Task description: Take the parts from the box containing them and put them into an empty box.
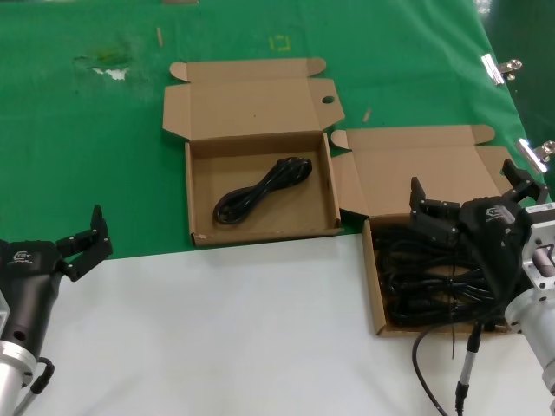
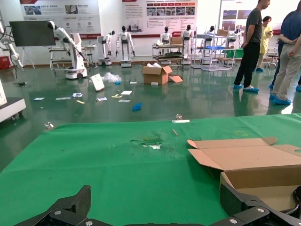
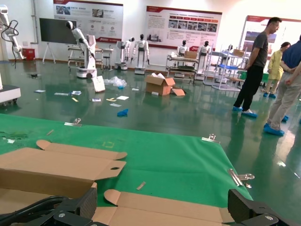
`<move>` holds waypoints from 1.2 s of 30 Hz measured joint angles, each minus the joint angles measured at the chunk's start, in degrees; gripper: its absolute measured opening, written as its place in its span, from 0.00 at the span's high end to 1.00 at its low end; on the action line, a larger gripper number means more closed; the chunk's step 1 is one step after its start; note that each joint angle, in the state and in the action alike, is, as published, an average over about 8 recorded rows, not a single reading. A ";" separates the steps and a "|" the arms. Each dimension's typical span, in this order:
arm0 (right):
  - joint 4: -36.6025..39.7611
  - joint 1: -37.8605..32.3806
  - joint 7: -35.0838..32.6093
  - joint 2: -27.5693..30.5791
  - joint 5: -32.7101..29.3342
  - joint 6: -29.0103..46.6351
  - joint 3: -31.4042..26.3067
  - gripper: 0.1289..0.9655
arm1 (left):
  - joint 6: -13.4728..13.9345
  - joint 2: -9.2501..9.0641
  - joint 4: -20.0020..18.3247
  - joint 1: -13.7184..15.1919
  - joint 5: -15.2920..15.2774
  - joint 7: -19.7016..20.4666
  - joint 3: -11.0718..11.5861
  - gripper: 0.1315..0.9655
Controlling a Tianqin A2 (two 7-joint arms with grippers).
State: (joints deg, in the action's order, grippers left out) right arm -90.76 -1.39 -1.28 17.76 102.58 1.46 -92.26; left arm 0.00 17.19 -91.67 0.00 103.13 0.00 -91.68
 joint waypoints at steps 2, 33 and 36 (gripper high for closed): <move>0.00 0.00 0.00 0.00 0.00 0.00 0.00 0.00 | 0.00 0.00 0.00 0.00 0.00 0.00 0.00 0.00; 0.00 0.00 0.00 0.00 0.00 0.00 0.00 0.00 | 0.00 0.00 0.00 0.00 0.00 0.00 0.00 0.00; 0.00 0.00 0.00 0.00 0.00 0.00 0.00 0.00 | 0.00 0.00 0.00 0.00 0.00 0.00 0.00 0.00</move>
State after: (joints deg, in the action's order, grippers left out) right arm -90.76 -1.39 -1.28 17.76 102.58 1.46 -92.26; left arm 0.00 17.19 -91.67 0.00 103.13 0.00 -91.67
